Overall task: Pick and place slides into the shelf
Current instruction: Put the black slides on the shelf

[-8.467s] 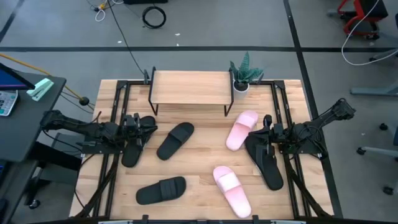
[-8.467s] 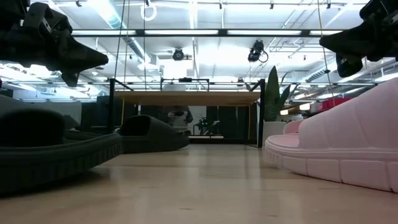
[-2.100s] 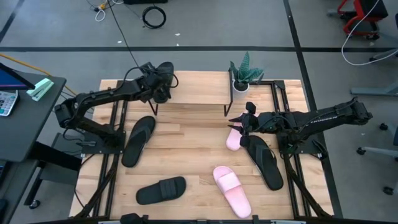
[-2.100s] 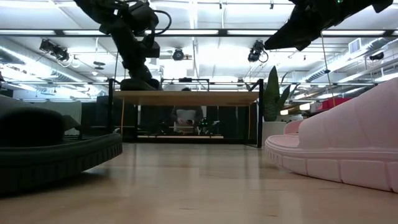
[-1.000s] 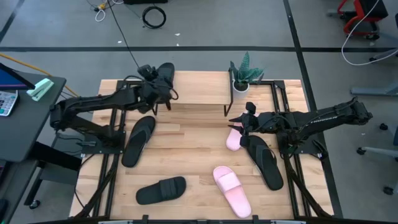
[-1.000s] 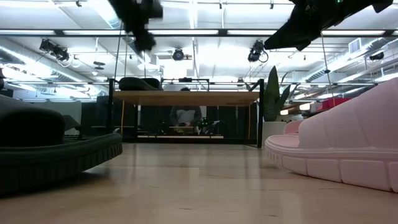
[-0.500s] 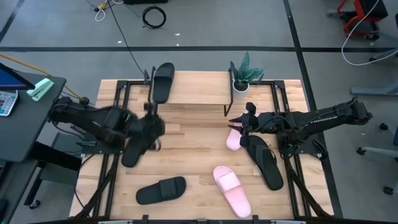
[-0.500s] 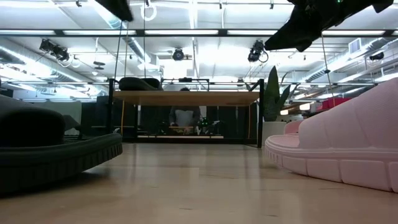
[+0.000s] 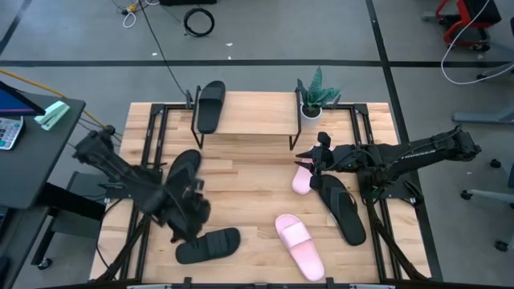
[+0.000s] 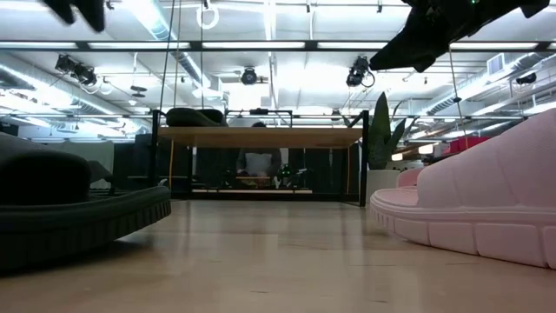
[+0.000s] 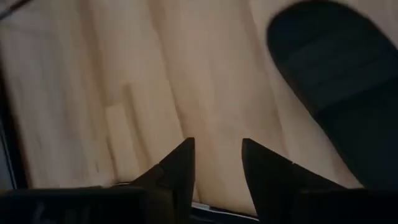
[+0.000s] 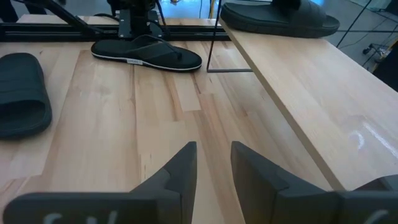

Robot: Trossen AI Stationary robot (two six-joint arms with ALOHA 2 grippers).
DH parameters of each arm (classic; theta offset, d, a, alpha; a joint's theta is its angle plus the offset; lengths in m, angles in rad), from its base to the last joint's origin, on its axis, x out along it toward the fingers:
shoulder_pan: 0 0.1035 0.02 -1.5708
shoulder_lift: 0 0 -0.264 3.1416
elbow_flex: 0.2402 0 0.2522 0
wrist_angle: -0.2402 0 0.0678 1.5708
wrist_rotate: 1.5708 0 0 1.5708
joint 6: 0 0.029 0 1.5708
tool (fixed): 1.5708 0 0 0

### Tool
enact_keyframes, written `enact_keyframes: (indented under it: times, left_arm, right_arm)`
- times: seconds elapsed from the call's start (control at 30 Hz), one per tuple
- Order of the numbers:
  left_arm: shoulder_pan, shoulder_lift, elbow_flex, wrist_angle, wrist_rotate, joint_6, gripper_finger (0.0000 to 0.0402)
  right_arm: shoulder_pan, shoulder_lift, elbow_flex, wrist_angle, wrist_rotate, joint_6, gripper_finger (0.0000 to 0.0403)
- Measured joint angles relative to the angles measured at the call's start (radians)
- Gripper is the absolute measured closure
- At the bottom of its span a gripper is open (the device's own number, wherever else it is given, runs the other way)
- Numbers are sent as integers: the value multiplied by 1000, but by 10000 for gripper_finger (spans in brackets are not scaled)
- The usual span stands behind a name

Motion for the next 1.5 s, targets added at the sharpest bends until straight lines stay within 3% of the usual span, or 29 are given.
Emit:
enact_keyframes:
  times: [0.23, 0.4, 0.63, 0.93, 1.37, 1.5]
  left_arm:
    - [-72, 204, 0, 1, -13, -63, 217]
    - [-116, 299, -1, 63, -33, -146, 208]
    - [-176, 316, -1, 255, -32, -200, 219]
    - [-235, 321, -1, 240, -34, -302, 240]
    - [-243, 423, 1, 220, -94, -164, 244]
    - [-252, 438, 1, 218, -174, -155, 251]
  right_arm:
    - [0, 0, 0, 0, 0, 34, 298]
    - [0, 0, 0, -7, 0, 84, 298]
    - [0, 0, 0, -24, -1, 139, 298]
    - [0, 0, 0, -27, 0, 215, 298]
    - [84, 16, 0, -29, -1, 271, 298]
    - [122, 23, 0, -30, -1, 265, 298]
